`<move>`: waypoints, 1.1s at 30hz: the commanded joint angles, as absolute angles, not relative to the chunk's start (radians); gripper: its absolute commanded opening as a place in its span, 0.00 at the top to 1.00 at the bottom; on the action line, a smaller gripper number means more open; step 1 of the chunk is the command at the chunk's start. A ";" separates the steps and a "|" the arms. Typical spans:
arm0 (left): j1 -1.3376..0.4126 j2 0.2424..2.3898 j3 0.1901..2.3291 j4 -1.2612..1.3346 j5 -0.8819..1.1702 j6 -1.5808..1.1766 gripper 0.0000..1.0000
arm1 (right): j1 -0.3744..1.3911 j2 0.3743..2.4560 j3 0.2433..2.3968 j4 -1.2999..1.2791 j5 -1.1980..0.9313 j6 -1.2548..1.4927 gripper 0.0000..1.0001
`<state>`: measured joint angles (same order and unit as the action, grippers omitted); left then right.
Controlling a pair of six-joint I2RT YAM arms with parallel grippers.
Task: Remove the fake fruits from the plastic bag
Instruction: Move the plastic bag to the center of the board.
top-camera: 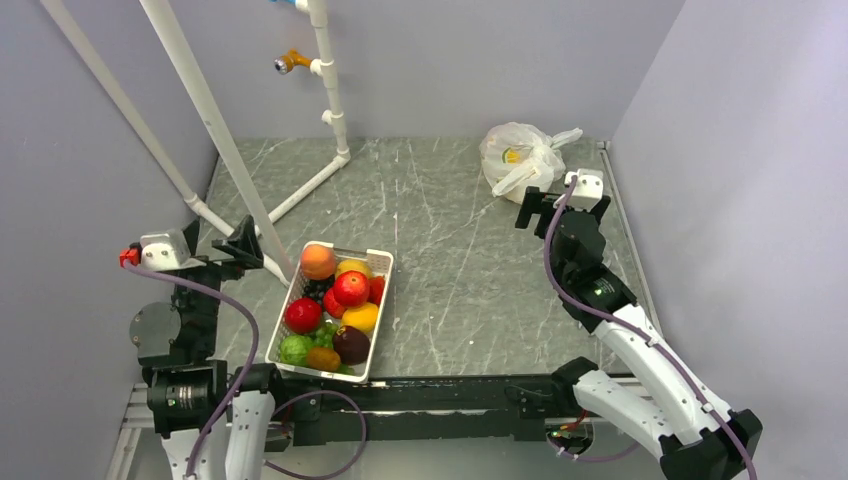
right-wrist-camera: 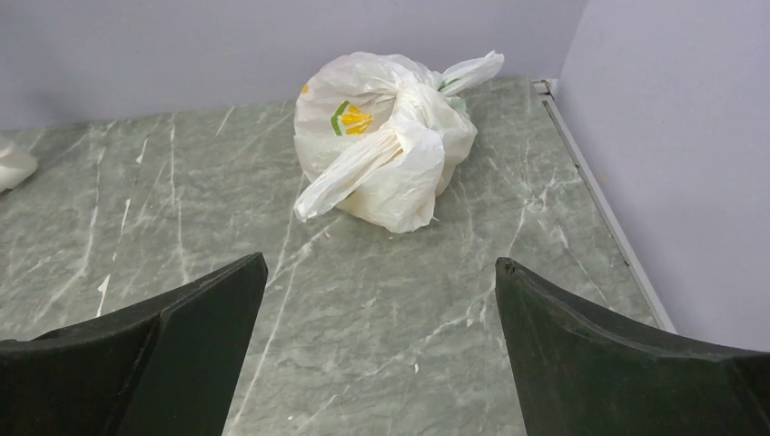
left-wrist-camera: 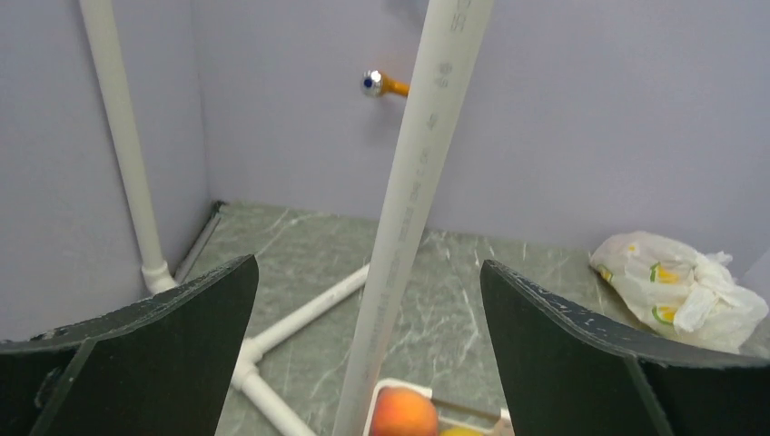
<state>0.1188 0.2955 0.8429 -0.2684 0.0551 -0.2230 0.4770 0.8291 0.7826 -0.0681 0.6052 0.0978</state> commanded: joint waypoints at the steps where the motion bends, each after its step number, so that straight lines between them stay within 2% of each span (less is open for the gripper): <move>1: 0.118 0.312 0.938 -0.423 0.047 -0.229 0.01 | 0.490 0.825 0.850 -0.102 0.667 0.157 0.00; 5: 0.118 0.284 0.955 -0.517 0.090 -0.260 0.01 | 0.491 0.868 0.900 -0.194 0.752 0.242 0.00; 14: 0.118 0.226 0.972 -0.699 0.154 -0.320 0.01 | 0.491 0.870 0.823 -0.093 0.712 0.375 0.00; 21: 0.117 0.251 1.011 -0.871 0.230 -0.375 0.01 | 0.489 1.097 0.866 -0.144 0.714 0.510 0.00; 27: 0.117 0.260 0.953 -0.835 0.512 -0.319 0.01 | 0.416 1.249 0.858 -0.029 0.605 0.563 0.00; 33: 0.109 0.357 0.917 -0.781 0.783 -0.295 0.01 | 0.215 1.409 0.898 0.037 0.325 0.612 0.00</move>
